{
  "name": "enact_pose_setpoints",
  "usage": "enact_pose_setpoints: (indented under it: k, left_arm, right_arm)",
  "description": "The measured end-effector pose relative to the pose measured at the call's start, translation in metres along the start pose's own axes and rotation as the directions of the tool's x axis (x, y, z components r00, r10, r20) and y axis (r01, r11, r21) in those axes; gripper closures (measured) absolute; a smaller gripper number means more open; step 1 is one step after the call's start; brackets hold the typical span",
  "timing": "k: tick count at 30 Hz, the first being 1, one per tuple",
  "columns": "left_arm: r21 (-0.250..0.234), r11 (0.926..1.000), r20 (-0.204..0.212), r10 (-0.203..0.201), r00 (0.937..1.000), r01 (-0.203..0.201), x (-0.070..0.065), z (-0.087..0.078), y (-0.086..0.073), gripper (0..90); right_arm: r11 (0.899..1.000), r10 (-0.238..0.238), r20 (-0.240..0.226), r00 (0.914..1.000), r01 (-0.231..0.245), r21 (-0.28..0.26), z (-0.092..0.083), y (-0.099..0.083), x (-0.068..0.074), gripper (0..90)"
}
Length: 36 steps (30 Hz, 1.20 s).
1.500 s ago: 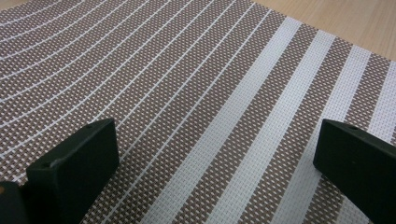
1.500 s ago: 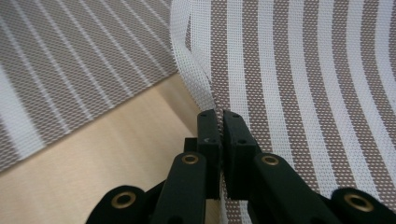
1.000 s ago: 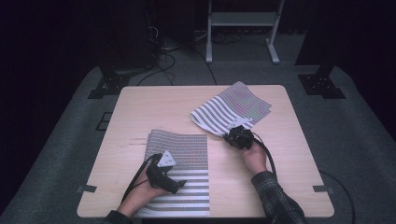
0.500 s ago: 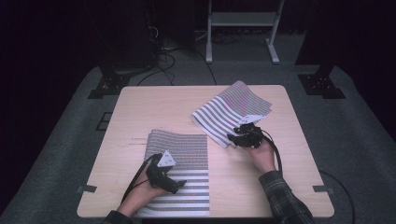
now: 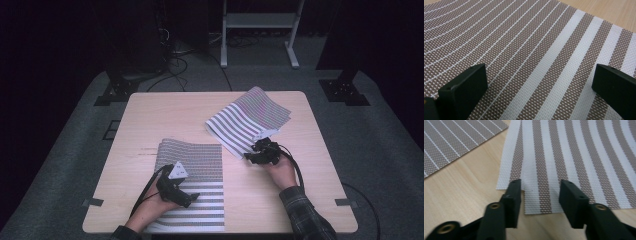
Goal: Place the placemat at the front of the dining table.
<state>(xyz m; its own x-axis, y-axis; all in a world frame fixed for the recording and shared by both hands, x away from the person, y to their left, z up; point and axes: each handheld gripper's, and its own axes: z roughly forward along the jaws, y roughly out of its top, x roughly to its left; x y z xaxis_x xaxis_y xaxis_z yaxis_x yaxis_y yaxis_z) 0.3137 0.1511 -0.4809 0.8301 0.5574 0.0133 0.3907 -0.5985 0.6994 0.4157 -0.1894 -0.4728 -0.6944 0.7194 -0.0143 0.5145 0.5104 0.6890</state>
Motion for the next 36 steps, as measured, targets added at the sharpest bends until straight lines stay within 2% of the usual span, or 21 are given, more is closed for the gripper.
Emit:
enact_pose_setpoints:
  k: [3, 4, 10, 13, 16, 19, 22, 26, 30, 36]
  left_arm:
    - [0.0, 1.0, 0.0, 0.001, 1.0, -0.001, 0.0, 0.0, 0.0, 0.0]
    - [0.0, 1.0, 0.0, 0.001, 1.0, -0.001, 0.0, 0.0, 0.0, 0.0]
    - [-0.003, 1.0, 0.0, -0.002, 1.0, 0.002, 0.0, 0.0, 0.0, 0.0]
    - [0.0, 1.0, 0.0, 0.001, 1.0, -0.001, 0.0, 0.0, 0.0, 0.0]
    - [0.0, 1.0, 0.001, 0.001, 1.0, -0.001, 0.0, 0.0, 0.0, 0.0]
    - [0.0, 1.0, 0.001, 0.002, 1.0, -0.002, 0.0, 0.0, 0.0, 0.0]
    - [0.001, 1.0, 0.001, 0.004, 1.0, -0.004, 0.0, 0.0, 0.0, 0.0]
    - [0.005, 1.0, 0.0, 0.006, 1.0, -0.006, 0.0, 0.0, 0.0, 0.0]
    - [0.045, 0.999, -0.001, 0.0, 1.0, 0.0, 0.001, 0.0, 0.007, 0.0]
    - [-0.017, 0.9998, -0.018, -0.01, 0.9998, 0.01, 0.013, -0.008, 0.029, 0.0]
  right_arm:
    - [1.0, 0.013, -0.001, 0.9999, -0.013, -0.005, -0.002, -0.002, -0.003, 61.5]
    - [1.0, 0.017, -0.004, 0.9998, -0.017, -0.005, -0.003, -0.002, -0.003, 72.8]
    - [0.999, 0.049, -0.026, 0.9985, -0.049, -0.016, -0.006, -0.007, -0.005, 90.0]
    - [0.999, 0.051, -0.007, 0.9987, -0.051, -0.007, -0.008, -0.008, -0.005, 90.0]
    - [0.997, 0.077, 0.001, 0.997, -0.077, -0.005, -0.01, -0.007, -0.006, 90.0]
    - [0.995, 0.087, 0.008, 0.9961, -0.087, -0.046, -0.016, -0.001, -0.007, 90.0]
    - [0.989, 0.104, -0.016, 0.9944, -0.105, -0.101, -0.023, 0.01, -0.007, 90.0]
    - [0.985, 0.093, -0.043, 0.9948, -0.098, -0.144, -0.025, 0.027, -0.003, 90.0]
    - [0.982, 0.078, -0.068, 0.9946, -0.088, -0.167, -0.022, 0.042, 0.005, 90.0]
    - [0.98, 0.055, -0.096, 0.9939, -0.072, -0.185, -0.019, 0.06, 0.013, 90.0]
